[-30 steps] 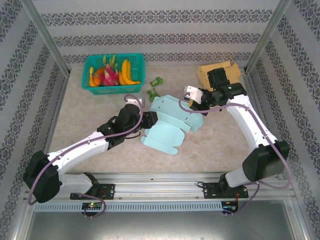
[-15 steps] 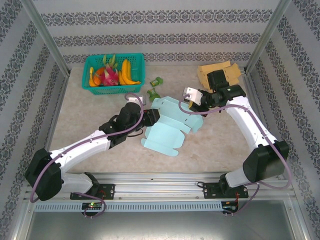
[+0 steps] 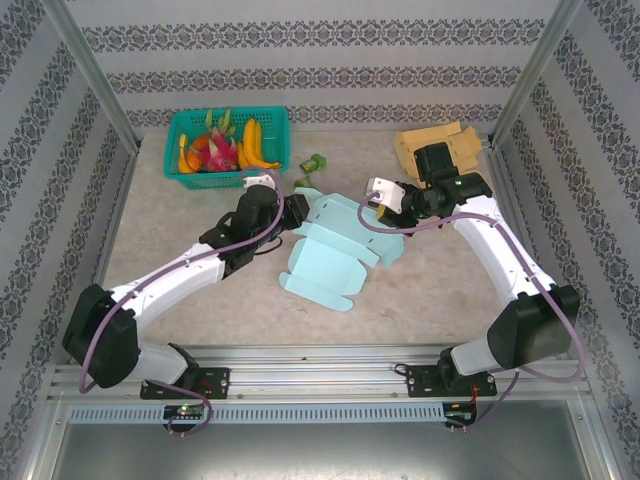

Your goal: Fold the paper box

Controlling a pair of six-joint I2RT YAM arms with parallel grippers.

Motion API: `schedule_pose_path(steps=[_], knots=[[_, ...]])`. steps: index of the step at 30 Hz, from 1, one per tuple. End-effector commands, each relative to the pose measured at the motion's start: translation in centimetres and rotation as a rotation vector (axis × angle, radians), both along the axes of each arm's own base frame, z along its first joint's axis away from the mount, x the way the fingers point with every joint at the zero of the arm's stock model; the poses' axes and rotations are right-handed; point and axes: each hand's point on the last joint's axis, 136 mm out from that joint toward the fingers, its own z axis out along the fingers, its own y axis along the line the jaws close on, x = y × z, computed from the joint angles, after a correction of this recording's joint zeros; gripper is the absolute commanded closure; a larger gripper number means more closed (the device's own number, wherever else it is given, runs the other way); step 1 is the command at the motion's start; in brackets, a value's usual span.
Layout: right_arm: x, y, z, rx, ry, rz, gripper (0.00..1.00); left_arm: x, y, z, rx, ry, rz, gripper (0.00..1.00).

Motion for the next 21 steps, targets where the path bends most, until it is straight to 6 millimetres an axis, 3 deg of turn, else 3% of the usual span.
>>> schedule_pose_path(steps=[1, 13, 21], knots=[[-0.8, 0.9, 0.6, 0.028, -0.02, 0.051, 1.0, 0.9, -0.9, 1.0, -0.004, -0.02, -0.033, 0.64], [-0.2, 1.4, -0.4, -0.012, -0.029, 0.045, 1.0, 0.0, -5.1, 0.2, -0.015, -0.041, -0.191, 0.66], [-0.4, 2.3, -1.5, -0.026, -0.059, 0.068, 1.0, 0.4, -5.6, -0.6, -0.011, -0.021, -0.191, 0.65]])
